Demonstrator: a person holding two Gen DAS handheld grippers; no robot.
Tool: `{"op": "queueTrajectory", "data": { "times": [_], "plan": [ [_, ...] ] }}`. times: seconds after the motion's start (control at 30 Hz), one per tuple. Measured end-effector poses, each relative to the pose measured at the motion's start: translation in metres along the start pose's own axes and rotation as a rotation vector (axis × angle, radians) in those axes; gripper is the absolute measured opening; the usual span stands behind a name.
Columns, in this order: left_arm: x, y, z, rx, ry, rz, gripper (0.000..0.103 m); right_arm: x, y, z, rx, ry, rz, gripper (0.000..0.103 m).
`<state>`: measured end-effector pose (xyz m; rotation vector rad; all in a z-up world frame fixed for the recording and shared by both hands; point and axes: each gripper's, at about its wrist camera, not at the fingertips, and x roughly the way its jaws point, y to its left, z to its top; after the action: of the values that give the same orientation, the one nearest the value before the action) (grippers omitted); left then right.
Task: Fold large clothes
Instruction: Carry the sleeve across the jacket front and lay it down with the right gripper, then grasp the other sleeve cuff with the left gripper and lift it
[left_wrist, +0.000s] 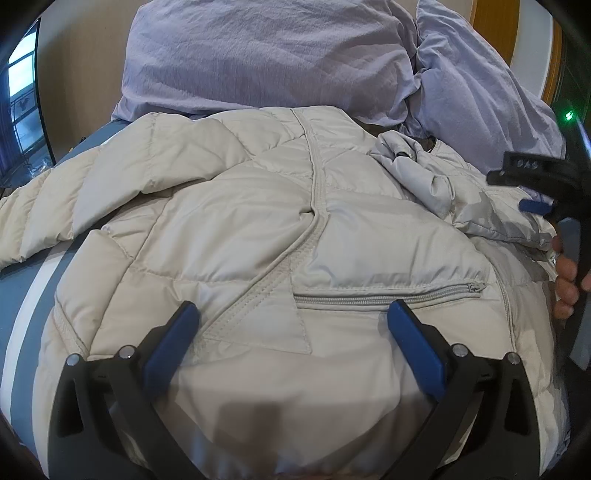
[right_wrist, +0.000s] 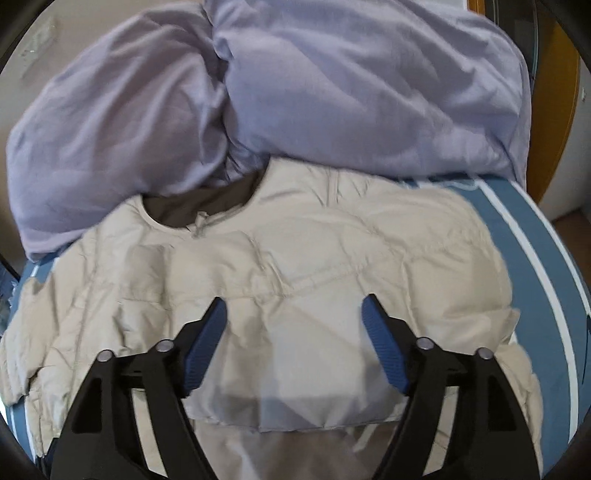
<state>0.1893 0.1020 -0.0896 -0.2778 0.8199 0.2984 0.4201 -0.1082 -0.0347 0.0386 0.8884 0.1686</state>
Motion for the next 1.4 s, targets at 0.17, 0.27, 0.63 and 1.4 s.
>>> {"op": "queueTrajectory", "data": {
  "times": [0.17, 0.27, 0.63, 1.4],
  "plan": [
    [0.0, 0.0, 0.0, 0.0, 0.0, 0.0, 0.101, 0.017, 0.023, -0.011, -0.042, 0.046, 0.0, 0.093],
    [0.0, 0.0, 0.0, -0.001, 0.0, -0.001, 0.101, 0.022, 0.042, -0.016, -0.098, 0.056, -0.008, 0.098],
    [-0.001, 0.0, 0.001, -0.004, -0.003, -0.005, 0.101, 0.039, 0.053, -0.026, -0.151, 0.034, -0.082, 0.102],
    [-0.089, 0.144, 0.03, -0.188, -0.058, 0.274, 0.101, 0.04, 0.05, -0.027, -0.135, 0.03, -0.052, 0.102]
  ]
}}
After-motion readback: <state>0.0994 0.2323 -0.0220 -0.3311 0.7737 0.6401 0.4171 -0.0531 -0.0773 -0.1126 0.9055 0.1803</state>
